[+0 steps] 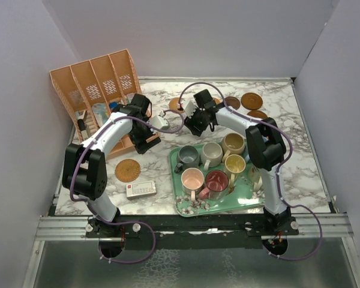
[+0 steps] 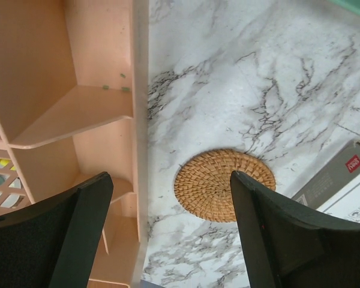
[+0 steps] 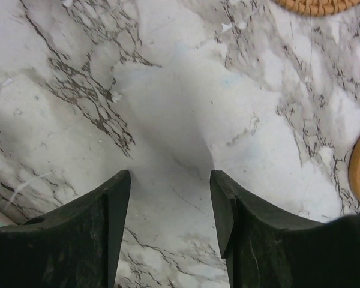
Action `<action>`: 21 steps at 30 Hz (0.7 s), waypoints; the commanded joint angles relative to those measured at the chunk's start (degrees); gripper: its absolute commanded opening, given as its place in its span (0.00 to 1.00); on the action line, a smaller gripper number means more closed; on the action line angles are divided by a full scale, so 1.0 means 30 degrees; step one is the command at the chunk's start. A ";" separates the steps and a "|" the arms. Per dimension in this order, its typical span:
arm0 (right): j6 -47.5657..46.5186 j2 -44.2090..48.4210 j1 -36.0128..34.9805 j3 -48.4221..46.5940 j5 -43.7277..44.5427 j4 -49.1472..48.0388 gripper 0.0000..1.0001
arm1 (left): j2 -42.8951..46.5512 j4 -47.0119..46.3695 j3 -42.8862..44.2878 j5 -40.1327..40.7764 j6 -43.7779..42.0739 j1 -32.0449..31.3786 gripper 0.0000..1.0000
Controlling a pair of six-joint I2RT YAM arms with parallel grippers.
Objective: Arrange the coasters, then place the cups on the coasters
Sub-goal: Move the coaster to the center of the board.
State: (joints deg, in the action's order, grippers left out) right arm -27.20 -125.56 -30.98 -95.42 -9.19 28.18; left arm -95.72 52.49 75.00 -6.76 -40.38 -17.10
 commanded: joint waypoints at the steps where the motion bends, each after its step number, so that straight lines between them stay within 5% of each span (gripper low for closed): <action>1: 0.0097 0.0342 0.1332 -0.0604 -0.3409 0.1442 0.56 | 0.0677 0.1826 0.0756 0.0472 0.0263 -0.0850 0.83; 8: -0.1855 0.1640 0.3459 -0.0206 -0.5555 0.3536 0.56 | 0.1028 0.2689 0.0226 0.0745 0.0592 -0.1443 0.83; 21: -0.3962 0.1716 0.4207 0.1405 -0.2822 0.4171 0.53 | 0.0452 0.2581 -0.1306 0.1921 0.0322 -0.1539 0.83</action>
State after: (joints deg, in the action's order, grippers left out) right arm -36.69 -121.01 -17.93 -92.71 -20.21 39.94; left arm -94.41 59.18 72.64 -3.60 -39.33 -21.50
